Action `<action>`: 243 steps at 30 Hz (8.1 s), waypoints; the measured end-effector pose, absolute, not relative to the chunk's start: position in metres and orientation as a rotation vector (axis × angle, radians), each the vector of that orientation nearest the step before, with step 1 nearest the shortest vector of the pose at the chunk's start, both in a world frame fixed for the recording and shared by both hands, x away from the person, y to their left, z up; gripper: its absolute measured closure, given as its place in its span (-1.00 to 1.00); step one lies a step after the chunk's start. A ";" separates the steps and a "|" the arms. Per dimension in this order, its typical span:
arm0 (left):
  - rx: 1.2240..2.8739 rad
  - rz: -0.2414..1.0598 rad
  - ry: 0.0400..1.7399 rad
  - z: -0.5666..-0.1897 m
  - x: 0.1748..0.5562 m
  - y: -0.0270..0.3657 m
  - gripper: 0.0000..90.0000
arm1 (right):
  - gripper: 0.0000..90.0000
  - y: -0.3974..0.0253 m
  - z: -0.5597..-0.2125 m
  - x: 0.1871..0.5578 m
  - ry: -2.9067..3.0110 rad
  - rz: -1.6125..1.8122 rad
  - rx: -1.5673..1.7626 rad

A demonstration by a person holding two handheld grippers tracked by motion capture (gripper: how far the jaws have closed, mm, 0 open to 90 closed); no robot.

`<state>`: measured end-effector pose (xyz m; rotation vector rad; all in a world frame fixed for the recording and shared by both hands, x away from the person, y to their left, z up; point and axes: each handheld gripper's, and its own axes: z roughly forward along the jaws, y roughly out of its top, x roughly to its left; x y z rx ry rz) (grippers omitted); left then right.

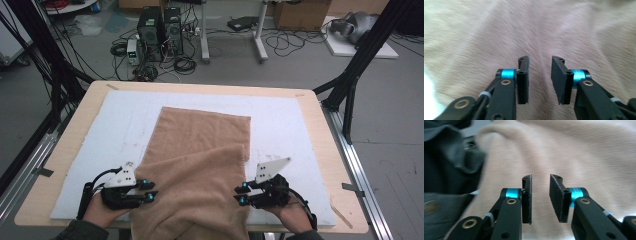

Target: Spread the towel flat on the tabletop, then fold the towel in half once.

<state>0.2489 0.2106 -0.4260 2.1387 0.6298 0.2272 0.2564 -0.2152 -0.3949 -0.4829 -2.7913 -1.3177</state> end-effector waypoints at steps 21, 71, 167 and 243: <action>2.101 0.171 0.585 -0.422 0.236 0.217 0.78 | 0.88 -0.197 -0.414 0.243 -2.852 -1.173 -0.372; 2.095 0.489 1.038 -0.444 0.349 0.201 0.84 | 0.73 -0.215 -0.438 0.391 -2.930 -1.185 -1.106; 2.059 0.249 0.709 -0.418 0.235 0.222 0.01 | -0.17 -0.216 -0.408 0.264 -2.811 -1.359 -0.716; 2.147 0.370 0.976 -0.440 0.412 0.192 0.14 | -0.14 -0.223 -0.430 0.424 -2.929 -1.060 -1.224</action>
